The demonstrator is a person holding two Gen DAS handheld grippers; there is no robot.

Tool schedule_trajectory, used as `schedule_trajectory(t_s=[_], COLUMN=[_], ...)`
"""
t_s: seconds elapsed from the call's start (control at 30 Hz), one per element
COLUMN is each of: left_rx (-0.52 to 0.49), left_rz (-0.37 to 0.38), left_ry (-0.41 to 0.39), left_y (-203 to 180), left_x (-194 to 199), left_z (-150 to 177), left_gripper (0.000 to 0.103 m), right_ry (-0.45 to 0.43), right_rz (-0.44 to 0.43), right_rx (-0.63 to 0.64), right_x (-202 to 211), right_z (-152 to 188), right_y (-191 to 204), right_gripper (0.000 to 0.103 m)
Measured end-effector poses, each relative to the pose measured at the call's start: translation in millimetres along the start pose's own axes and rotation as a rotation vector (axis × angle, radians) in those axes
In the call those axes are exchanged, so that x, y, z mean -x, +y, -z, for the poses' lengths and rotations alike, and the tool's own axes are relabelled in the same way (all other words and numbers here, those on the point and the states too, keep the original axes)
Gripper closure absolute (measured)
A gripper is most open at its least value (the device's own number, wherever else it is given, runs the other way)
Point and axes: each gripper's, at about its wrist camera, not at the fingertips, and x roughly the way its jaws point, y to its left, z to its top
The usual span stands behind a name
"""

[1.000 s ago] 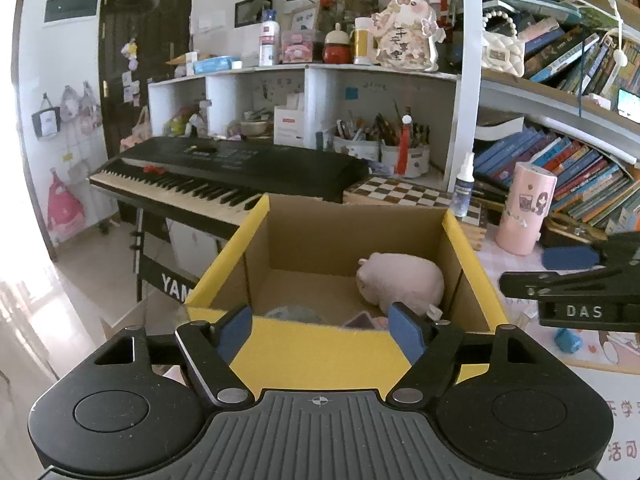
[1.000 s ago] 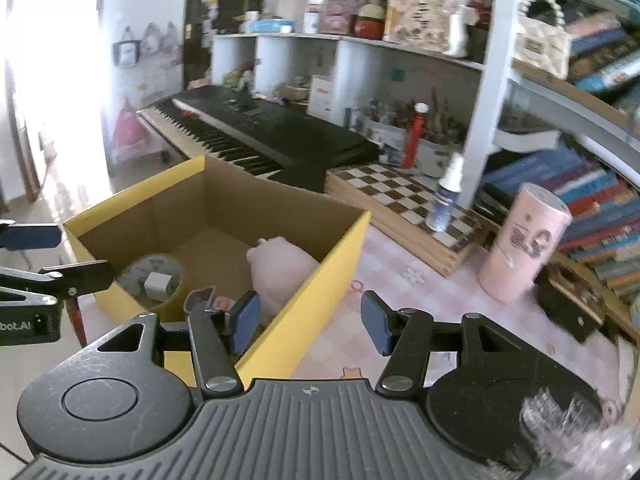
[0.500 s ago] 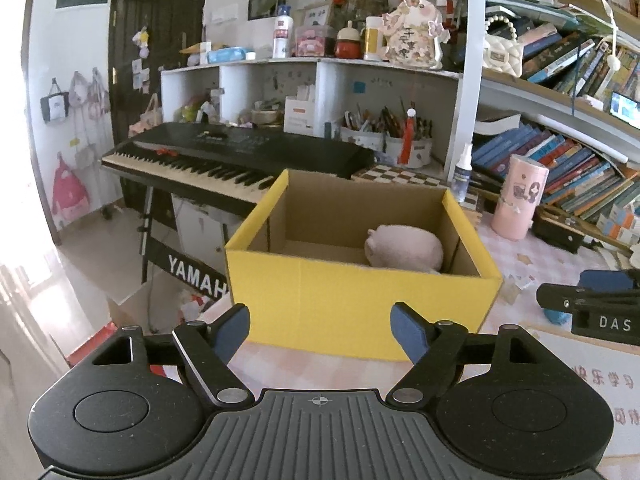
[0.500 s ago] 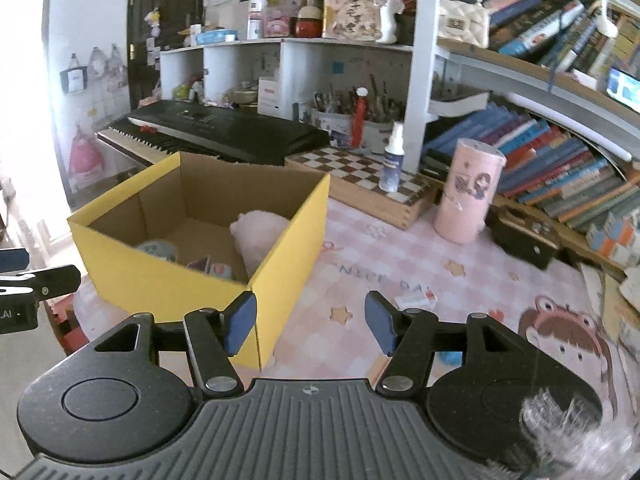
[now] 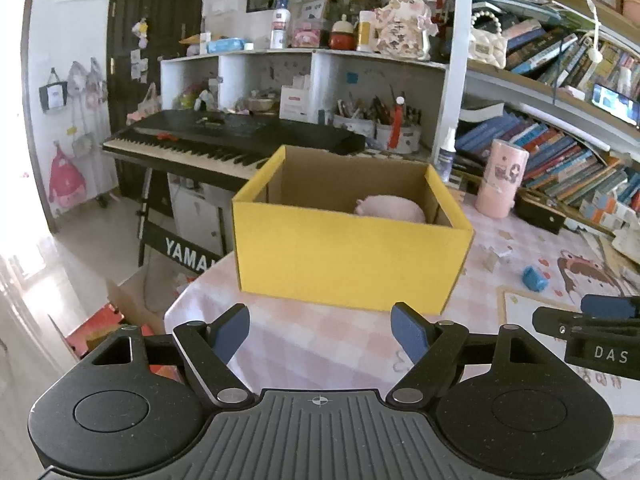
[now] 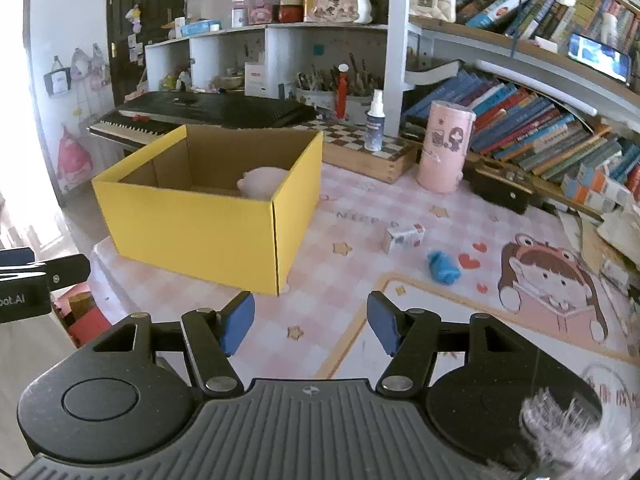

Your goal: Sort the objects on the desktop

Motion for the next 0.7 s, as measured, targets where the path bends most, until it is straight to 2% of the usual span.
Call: schedule_trajectory(t_s=[0.4, 0.7], left_rx=[-0.03, -0.09], left_rz=[0.045, 0.116], left_ry=[0.033, 0.048], left_y=[-7.6, -22.8], left_x=[10.4, 11.5], left_z=[17.3, 25.8], left_gripper=[0.023, 0.023], right_ry=[0.029, 0.056], right_rz=[0.018, 0.05], right_rx=[-0.015, -0.052], right_x=[21.5, 30.3], right_z=[26.2, 40.3], right_y=[7.6, 1.9], right_gripper=[0.041, 0.039])
